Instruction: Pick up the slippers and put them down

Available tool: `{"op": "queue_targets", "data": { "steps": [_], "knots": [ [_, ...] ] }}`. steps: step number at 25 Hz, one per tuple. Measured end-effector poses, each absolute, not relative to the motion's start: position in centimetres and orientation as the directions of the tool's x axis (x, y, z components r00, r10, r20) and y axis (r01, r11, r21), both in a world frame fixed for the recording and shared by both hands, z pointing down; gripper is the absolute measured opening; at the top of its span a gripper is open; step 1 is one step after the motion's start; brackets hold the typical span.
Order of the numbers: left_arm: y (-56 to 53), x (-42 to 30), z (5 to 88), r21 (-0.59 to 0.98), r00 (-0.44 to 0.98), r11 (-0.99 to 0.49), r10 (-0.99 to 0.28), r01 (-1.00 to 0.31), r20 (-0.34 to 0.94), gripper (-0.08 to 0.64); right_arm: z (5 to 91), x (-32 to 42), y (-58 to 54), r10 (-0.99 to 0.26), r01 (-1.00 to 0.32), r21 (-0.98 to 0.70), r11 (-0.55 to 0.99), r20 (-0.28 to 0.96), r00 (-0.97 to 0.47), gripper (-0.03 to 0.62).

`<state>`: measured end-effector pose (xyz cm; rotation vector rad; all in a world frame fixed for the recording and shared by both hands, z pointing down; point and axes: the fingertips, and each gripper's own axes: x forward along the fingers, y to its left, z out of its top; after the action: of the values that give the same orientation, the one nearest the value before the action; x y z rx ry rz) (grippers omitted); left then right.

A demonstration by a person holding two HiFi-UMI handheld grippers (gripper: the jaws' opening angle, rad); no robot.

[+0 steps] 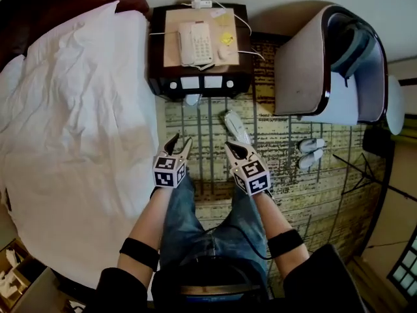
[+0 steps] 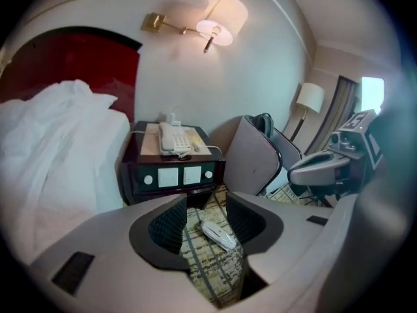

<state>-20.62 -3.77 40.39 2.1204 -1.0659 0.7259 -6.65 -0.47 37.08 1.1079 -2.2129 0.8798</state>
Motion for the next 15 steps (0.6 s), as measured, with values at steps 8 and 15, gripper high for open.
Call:
{"op": "queue_targets", "data": {
  "steps": [8, 15],
  "knots": [
    [-7.5, -22.1, 57.7, 0.434, 0.537, -0.324, -0.400, -0.841, 0.742, 0.236, 49.7, -10.0, -4.1, -0.485, -0.837, -0.310, 0.451, 0.702, -0.521, 0.002],
    [-11.3, -22.2, 72.3, 0.580, 0.598, -0.178, -0.391, -0.795, 0.700, 0.265, 62.0, -12.6, -8.3, -0.496, -0.837, -0.299, 0.459, 0.695, -0.520, 0.002]
  ]
}}
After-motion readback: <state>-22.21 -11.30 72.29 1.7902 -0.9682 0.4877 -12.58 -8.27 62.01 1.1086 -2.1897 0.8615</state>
